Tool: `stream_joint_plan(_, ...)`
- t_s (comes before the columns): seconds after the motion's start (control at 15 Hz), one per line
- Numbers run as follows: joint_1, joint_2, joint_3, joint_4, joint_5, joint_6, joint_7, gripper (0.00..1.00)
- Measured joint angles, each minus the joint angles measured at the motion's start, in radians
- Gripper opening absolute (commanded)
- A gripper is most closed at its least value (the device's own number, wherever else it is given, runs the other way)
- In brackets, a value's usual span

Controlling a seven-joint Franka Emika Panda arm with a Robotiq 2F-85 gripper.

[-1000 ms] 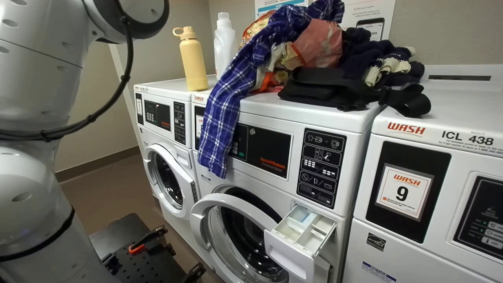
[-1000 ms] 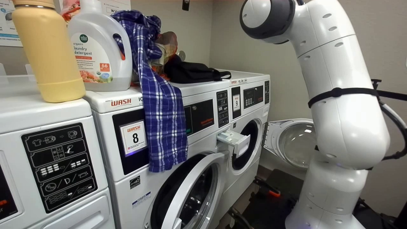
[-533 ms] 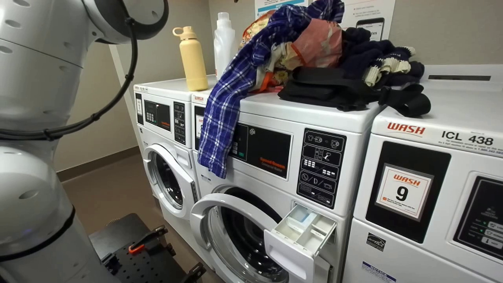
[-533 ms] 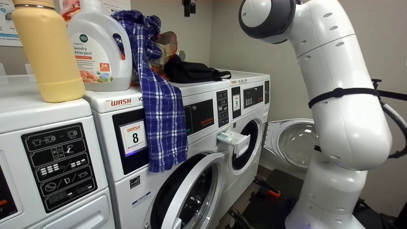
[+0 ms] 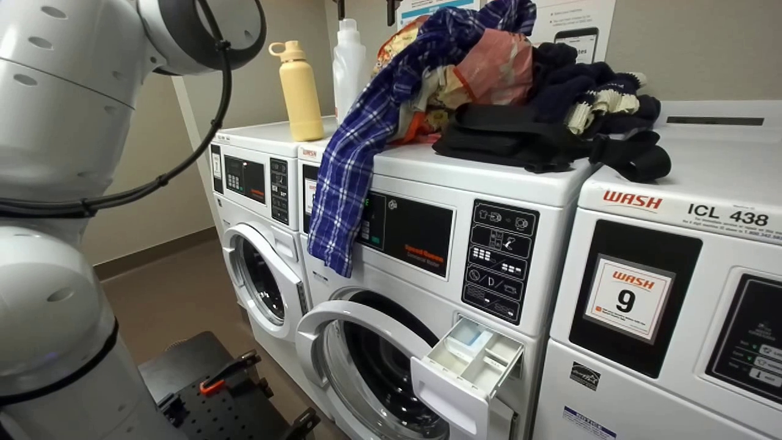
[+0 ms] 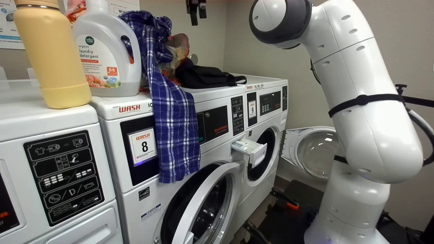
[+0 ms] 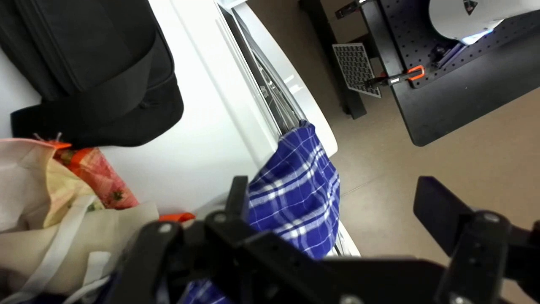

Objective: Put the blue checked shirt in the bag

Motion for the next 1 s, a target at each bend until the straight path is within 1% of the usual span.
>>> stream_joint_plan(0.47, 0.004, 0.07, 0.003, -0.001, 0.006, -0.054, 0.059, 1.0)
stream_joint_plan(0.8, 0.005, 0.129, 0.024, -0.001, 0.025, -0.086, 0.07, 1.0)
stream_joint_plan(1.0, 0.004, 0.163, 0.043, 0.0, 0.054, -0.086, 0.116, 1.0)
